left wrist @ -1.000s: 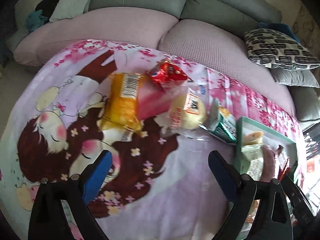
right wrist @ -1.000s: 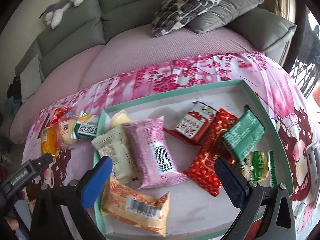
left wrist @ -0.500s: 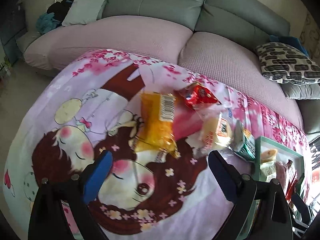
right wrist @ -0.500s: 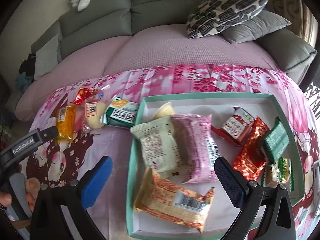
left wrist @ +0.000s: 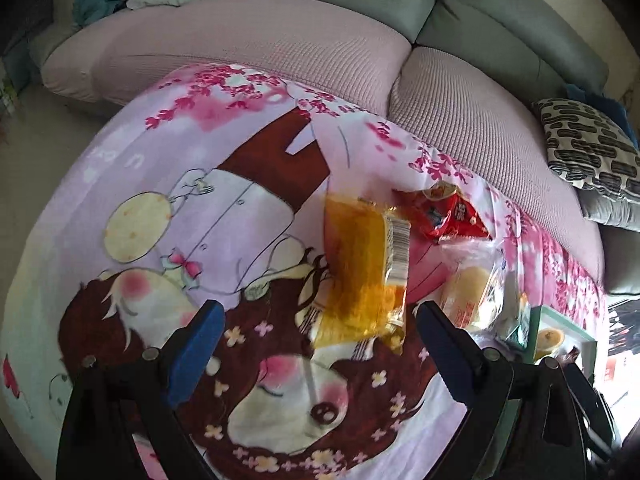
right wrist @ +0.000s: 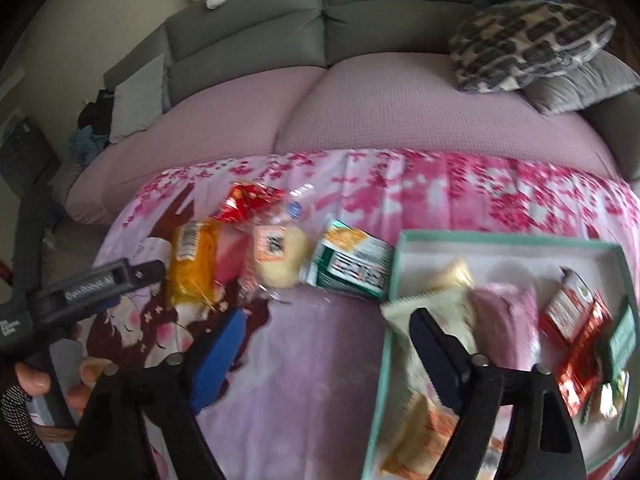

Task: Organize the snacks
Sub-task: 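Move both grippers back from the tray toward the remaining snack pile, then grasp the yellow cake pack with the left gripper while the right grasps the round bun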

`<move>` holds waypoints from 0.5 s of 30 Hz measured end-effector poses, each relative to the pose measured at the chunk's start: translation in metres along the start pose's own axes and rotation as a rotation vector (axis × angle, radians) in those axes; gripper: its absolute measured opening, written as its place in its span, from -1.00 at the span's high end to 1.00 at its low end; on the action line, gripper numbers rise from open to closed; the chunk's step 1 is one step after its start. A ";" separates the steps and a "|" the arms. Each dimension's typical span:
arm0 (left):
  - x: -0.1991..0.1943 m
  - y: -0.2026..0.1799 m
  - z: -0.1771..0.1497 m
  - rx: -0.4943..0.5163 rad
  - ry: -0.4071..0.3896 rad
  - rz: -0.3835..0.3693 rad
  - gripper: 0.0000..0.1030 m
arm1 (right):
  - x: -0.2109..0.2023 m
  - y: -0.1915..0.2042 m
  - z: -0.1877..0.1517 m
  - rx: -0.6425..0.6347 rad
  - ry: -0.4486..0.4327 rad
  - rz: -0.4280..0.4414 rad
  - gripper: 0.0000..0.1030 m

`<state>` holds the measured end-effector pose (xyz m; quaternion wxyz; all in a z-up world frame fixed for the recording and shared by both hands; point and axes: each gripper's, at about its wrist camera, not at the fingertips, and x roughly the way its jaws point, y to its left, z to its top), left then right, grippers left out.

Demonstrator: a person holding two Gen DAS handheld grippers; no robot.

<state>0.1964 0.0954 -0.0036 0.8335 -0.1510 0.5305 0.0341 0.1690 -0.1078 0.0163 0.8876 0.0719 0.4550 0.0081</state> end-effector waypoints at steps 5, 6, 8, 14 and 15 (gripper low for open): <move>0.012 -0.007 0.014 0.014 0.005 -0.015 -0.73 | 0.031 0.016 0.037 -0.043 0.038 0.046 -0.41; 0.015 -0.007 0.017 0.011 0.012 -0.022 -0.68 | 0.036 0.018 0.041 -0.047 0.048 0.051 -0.38; 0.022 -0.008 0.021 -0.001 0.034 -0.047 -0.64 | 0.051 0.021 0.052 -0.052 0.084 0.075 -0.29; 0.035 -0.017 0.025 0.040 0.051 -0.056 -0.26 | 0.091 0.024 0.069 -0.045 0.202 0.111 -0.24; 0.037 -0.018 0.025 0.040 0.054 -0.059 -0.25 | 0.096 0.025 0.071 -0.048 0.219 0.111 -0.24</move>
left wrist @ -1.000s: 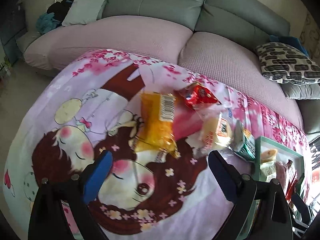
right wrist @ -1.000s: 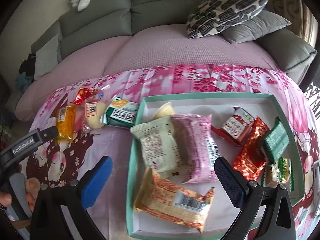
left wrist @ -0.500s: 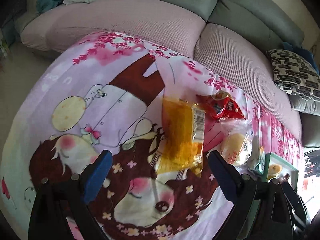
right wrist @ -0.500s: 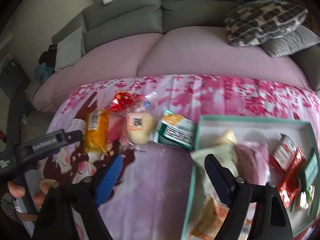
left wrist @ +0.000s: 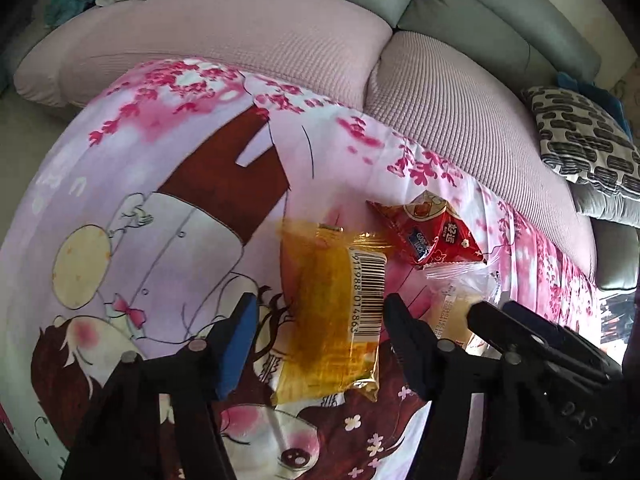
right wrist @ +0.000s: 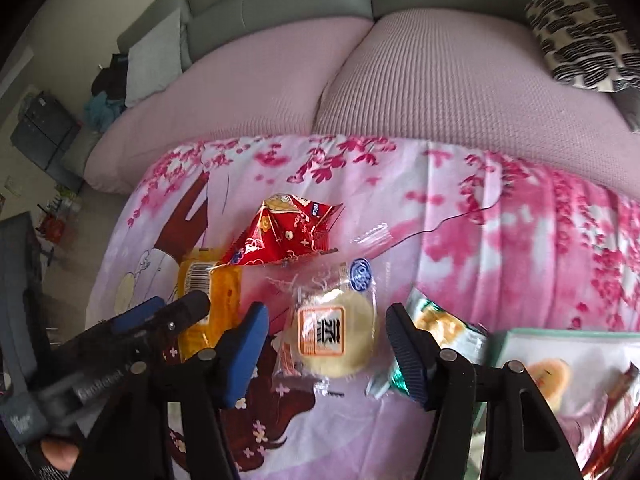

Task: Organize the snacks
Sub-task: 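Grasp the yellow cake pack with the left gripper while the right grasps the round bun, then carry the yellow pack and round bun over the tray with both grippers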

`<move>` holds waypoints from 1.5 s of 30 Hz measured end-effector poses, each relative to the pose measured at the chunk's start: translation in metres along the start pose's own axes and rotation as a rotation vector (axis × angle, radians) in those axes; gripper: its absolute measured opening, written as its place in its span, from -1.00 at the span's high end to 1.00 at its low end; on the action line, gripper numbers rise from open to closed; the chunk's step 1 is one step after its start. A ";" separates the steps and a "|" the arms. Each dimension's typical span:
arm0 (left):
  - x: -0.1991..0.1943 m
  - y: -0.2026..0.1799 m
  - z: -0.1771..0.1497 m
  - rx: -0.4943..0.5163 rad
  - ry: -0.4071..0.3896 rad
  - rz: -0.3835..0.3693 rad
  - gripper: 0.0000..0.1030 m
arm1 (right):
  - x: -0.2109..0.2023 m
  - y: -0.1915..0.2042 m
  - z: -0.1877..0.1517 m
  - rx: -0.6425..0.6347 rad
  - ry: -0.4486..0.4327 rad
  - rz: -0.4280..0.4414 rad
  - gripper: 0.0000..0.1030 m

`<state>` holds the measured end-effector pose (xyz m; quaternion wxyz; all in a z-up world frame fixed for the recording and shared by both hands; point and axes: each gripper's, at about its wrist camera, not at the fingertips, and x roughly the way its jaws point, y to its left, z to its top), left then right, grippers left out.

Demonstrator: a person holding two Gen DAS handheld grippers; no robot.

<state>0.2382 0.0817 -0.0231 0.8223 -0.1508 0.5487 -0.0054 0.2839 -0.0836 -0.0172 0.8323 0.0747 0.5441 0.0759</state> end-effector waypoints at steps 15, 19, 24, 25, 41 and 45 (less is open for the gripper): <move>0.018 0.005 -0.003 -0.065 0.024 -0.037 0.22 | 0.040 0.006 0.008 -0.039 0.085 -0.077 -0.10; 0.010 0.010 -0.009 -0.105 0.011 -0.020 0.23 | 0.033 0.009 0.003 -0.028 0.062 -0.064 -0.04; -0.005 0.015 -0.022 -0.138 -0.009 -0.020 0.24 | 0.011 0.013 -0.010 -0.010 0.024 -0.025 -0.01; -0.011 0.014 -0.025 -0.139 -0.015 -0.019 0.24 | 0.003 0.014 -0.013 -0.001 0.011 -0.008 -0.01; -0.053 -0.032 -0.076 -0.070 -0.052 -0.022 0.24 | -0.096 -0.012 -0.084 0.093 -0.163 -0.063 0.00; -0.056 -0.052 -0.083 -0.032 -0.049 -0.045 0.24 | -0.111 -0.027 -0.103 0.132 -0.186 -0.094 0.00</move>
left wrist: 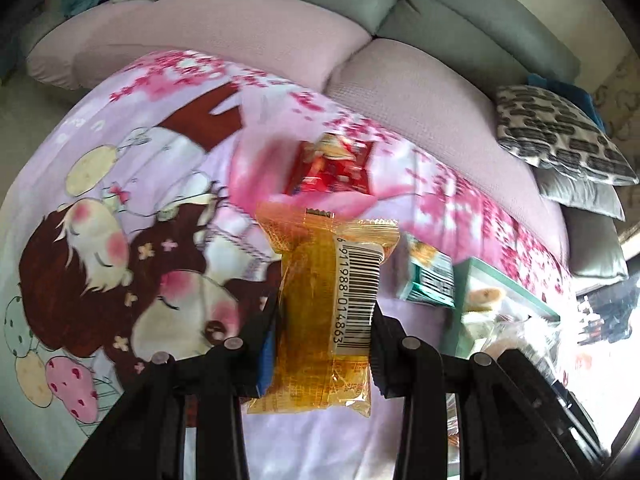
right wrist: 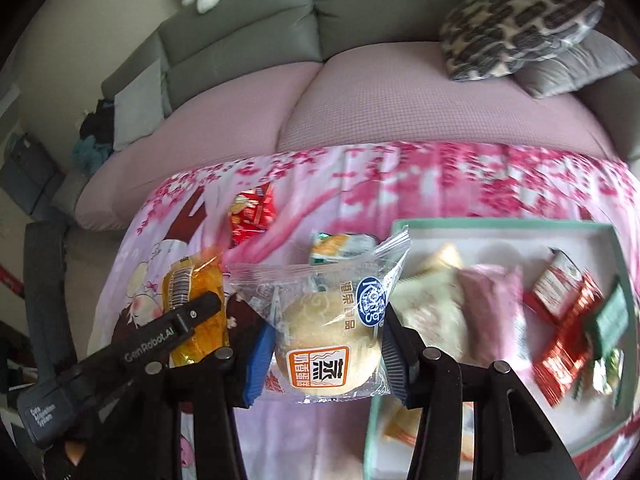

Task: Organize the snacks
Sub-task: 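Carry the yellow pack and round bun over the tray with both grippers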

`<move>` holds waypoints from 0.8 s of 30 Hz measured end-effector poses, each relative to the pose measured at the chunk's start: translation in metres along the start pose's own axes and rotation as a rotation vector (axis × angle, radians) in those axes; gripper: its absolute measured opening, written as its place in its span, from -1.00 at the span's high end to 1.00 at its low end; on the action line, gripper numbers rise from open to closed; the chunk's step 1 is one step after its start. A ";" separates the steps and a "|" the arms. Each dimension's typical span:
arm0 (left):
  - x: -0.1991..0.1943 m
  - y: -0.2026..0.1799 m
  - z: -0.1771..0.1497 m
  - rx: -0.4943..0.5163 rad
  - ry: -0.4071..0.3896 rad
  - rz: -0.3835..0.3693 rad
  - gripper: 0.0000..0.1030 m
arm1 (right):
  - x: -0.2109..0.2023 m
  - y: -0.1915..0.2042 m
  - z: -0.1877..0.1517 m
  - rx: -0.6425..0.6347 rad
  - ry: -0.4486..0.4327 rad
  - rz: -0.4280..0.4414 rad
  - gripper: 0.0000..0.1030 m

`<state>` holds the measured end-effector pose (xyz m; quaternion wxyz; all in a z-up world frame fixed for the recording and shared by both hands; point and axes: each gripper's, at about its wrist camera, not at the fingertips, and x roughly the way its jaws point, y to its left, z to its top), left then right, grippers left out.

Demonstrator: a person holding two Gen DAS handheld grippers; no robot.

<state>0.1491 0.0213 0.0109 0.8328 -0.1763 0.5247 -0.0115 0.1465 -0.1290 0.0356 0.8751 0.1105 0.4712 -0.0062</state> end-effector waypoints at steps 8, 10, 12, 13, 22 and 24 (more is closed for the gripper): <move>-0.009 -0.043 -0.013 0.114 -0.017 -0.025 0.24 | -0.020 -0.038 -0.018 0.090 -0.022 -0.028 0.00; -0.011 -0.055 -0.018 0.147 -0.019 -0.039 0.24 | -0.024 -0.046 -0.022 0.105 -0.026 -0.027 0.00; -0.012 -0.064 -0.021 0.170 -0.022 -0.045 0.24 | -0.028 -0.053 -0.024 0.121 -0.030 -0.031 0.00; -0.013 -0.069 -0.023 0.184 -0.023 -0.046 0.24 | -0.031 -0.057 -0.025 0.129 -0.035 -0.032 0.00; -0.014 -0.121 -0.036 0.292 -0.008 -0.081 0.24 | -0.059 -0.114 -0.024 0.248 -0.108 -0.062 0.00; -0.012 -0.136 -0.040 0.314 0.001 -0.096 0.24 | -0.062 -0.132 -0.025 0.293 -0.112 -0.077 0.00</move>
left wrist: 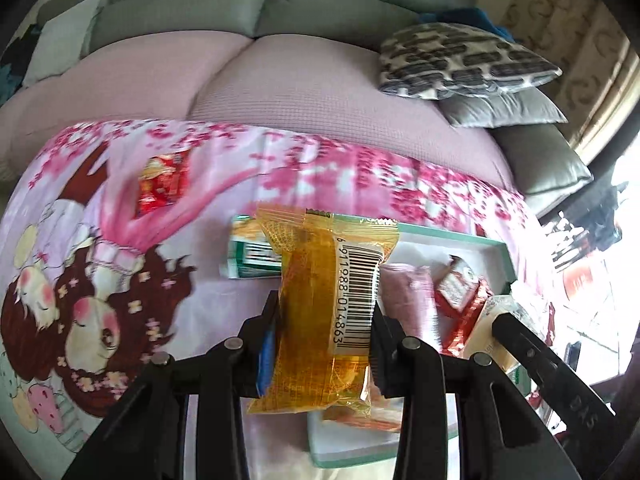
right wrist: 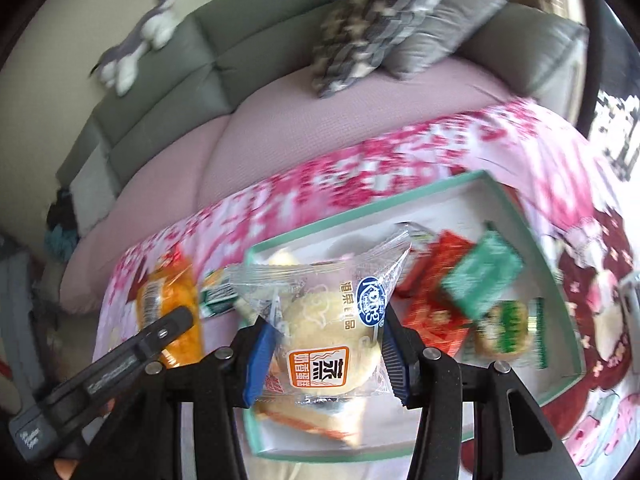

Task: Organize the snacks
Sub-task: 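Carry the yellow pack and round bun over the tray with both grippers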

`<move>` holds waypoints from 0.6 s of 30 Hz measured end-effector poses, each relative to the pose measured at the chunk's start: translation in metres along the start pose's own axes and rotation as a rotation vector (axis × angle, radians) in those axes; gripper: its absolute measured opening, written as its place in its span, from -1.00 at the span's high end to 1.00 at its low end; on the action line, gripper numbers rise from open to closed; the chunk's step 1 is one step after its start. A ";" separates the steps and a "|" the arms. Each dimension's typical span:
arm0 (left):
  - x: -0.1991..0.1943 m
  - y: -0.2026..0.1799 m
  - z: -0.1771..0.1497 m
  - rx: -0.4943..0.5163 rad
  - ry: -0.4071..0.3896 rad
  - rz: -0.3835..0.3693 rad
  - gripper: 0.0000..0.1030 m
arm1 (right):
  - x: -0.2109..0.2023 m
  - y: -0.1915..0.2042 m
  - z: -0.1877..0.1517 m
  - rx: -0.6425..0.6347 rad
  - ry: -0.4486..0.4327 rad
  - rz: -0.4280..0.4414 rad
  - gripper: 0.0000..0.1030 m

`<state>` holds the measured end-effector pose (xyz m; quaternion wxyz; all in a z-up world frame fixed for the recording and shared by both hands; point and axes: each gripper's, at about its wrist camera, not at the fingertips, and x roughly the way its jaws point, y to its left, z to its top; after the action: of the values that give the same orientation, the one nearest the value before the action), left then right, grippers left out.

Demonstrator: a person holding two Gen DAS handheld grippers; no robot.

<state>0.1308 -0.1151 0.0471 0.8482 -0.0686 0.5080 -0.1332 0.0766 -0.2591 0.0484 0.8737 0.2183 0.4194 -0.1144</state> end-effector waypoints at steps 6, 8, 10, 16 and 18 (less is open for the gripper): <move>0.016 -0.039 -0.002 0.066 0.036 -0.026 0.24 | -0.003 -0.032 0.008 0.068 -0.008 -0.033 -0.01; 0.022 -0.050 -0.002 0.086 0.052 -0.029 0.24 | -0.004 -0.036 0.008 0.075 -0.006 -0.032 -0.01; 0.028 -0.056 -0.003 0.102 0.067 -0.026 0.24 | -0.003 -0.039 0.008 0.080 -0.005 -0.038 -0.01; 0.045 -0.059 -0.005 0.136 0.123 -0.014 0.24 | 0.004 -0.050 0.006 0.102 0.017 -0.056 -0.01; 0.050 -0.058 -0.007 0.137 0.136 -0.011 0.24 | 0.007 -0.050 0.005 0.101 0.026 -0.055 -0.01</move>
<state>0.1379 -0.1851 0.0159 0.8138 -0.0042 0.5536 -0.1768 0.0656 -0.3051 0.0312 0.8526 0.2518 0.4303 -0.1565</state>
